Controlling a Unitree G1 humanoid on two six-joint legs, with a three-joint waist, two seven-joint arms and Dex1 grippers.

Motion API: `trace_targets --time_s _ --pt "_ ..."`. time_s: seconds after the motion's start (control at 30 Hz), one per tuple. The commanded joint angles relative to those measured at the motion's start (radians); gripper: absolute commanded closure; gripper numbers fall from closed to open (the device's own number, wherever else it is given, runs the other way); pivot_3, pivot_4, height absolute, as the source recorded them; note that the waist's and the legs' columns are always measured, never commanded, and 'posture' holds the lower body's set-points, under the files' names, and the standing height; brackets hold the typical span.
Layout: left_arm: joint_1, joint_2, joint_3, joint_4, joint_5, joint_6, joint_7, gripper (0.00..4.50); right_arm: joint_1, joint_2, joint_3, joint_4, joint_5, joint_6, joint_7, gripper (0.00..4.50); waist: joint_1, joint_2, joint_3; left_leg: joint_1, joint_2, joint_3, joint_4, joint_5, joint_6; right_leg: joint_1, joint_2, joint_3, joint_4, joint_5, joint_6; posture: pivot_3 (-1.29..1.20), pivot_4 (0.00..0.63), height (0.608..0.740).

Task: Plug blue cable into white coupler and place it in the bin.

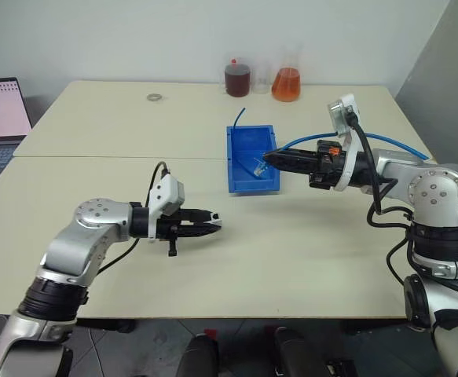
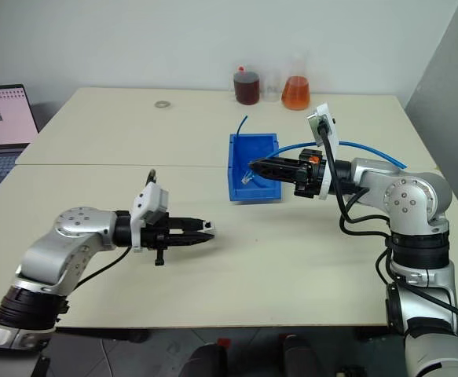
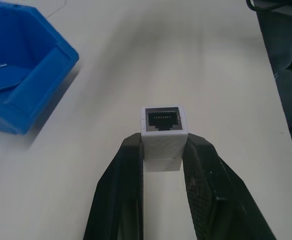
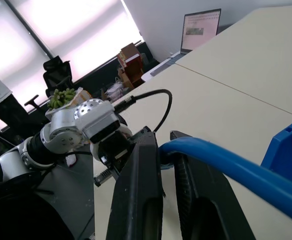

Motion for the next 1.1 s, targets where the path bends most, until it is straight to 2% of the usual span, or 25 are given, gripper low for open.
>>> trace_targets --time_s 0.03,0.4,0.7,1.1 --pt "-0.003 -0.079 -0.068 0.152 0.114 -0.212 -0.013 3.74 0.021 -0.016 0.054 -0.067 -0.063 -0.067 0.032 4.41 0.001 0.000 0.000 0.000 0.000 0.000 0.000 0.000 0.000 0.000 0.000 0.000 0.000 0.000 0.000 0.00 0.150 0.740" --pt "-0.054 -0.164 -0.080 0.354 0.172 -0.385 -0.068 3.74 0.221 -0.126 0.325 -0.192 -0.365 -0.431 0.263 4.41 0.013 0.000 0.000 -0.002 0.000 0.000 0.001 0.000 0.000 -0.002 0.000 0.000 0.000 0.000 0.000 0.00 0.150 0.740" --pt "-0.082 -0.190 -0.080 0.407 0.185 -0.414 -0.081 3.74 0.231 -0.014 0.443 0.000 -0.570 -0.711 0.313 4.41 0.014 0.000 0.000 0.001 0.000 0.000 0.001 0.000 0.000 0.001 0.000 0.000 0.000 0.000 0.001 0.00 0.150 0.740" --pt "-0.073 -0.183 -0.073 0.373 0.184 -0.386 -0.084 3.74 0.180 0.070 0.469 0.144 -0.672 -0.818 0.379 4.41 0.015 0.000 0.000 0.001 0.000 -0.001 0.001 0.000 0.000 0.001 0.000 0.000 0.001 0.000 0.000 0.00 0.150 0.740"
